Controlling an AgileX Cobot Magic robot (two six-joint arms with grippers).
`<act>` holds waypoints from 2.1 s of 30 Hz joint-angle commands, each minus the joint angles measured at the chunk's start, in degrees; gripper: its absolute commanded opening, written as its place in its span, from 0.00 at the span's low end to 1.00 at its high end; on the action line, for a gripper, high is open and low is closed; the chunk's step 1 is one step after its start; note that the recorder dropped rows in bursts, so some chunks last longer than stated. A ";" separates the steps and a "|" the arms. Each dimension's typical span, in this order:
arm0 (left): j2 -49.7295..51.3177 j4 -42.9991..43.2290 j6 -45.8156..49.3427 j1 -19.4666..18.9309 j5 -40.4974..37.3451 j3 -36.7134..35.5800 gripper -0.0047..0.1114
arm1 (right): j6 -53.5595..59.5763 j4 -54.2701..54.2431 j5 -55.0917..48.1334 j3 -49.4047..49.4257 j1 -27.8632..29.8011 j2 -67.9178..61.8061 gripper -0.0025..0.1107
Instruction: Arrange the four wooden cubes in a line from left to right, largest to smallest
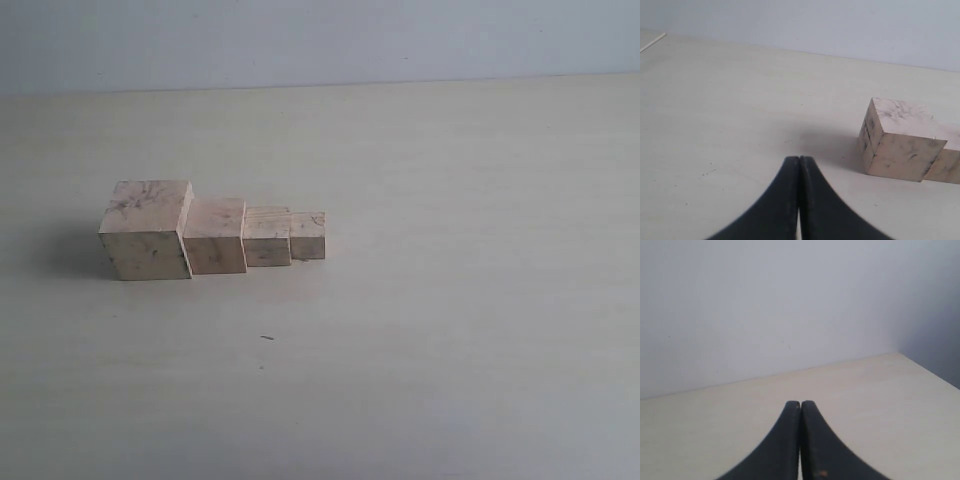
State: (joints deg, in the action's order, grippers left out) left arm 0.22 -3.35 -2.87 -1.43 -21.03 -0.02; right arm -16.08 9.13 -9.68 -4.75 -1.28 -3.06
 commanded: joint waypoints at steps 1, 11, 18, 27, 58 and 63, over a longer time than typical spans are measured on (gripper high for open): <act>-0.22 0.27 -0.19 0.36 0.41 0.02 0.04 | 0.52 -0.12 -4.50 0.37 -0.09 0.40 0.02; -0.22 0.27 -0.19 0.36 0.41 0.02 0.04 | 13.06 -13.43 -2.67 4.75 -0.09 0.84 0.02; -0.22 0.27 -0.19 0.36 0.41 0.02 0.04 | 15.03 -13.03 -8.62 4.75 -0.09 2.36 0.02; -0.22 0.27 -0.19 0.36 0.41 0.02 0.04 | 14.61 -13.03 -8.62 4.75 -0.09 2.36 0.02; -0.22 0.27 -0.19 0.36 0.41 0.02 0.04 | 14.59 -13.27 -8.62 4.75 -0.09 2.36 0.02; -0.22 0.27 -0.19 0.36 0.41 0.02 0.04 | 14.48 -13.26 -8.62 4.75 -0.09 2.36 0.02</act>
State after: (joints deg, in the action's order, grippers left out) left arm 0.22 -3.35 -2.87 -1.43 -21.03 -0.02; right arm -1.50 -3.91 -18.70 -0.24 -1.28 -1.00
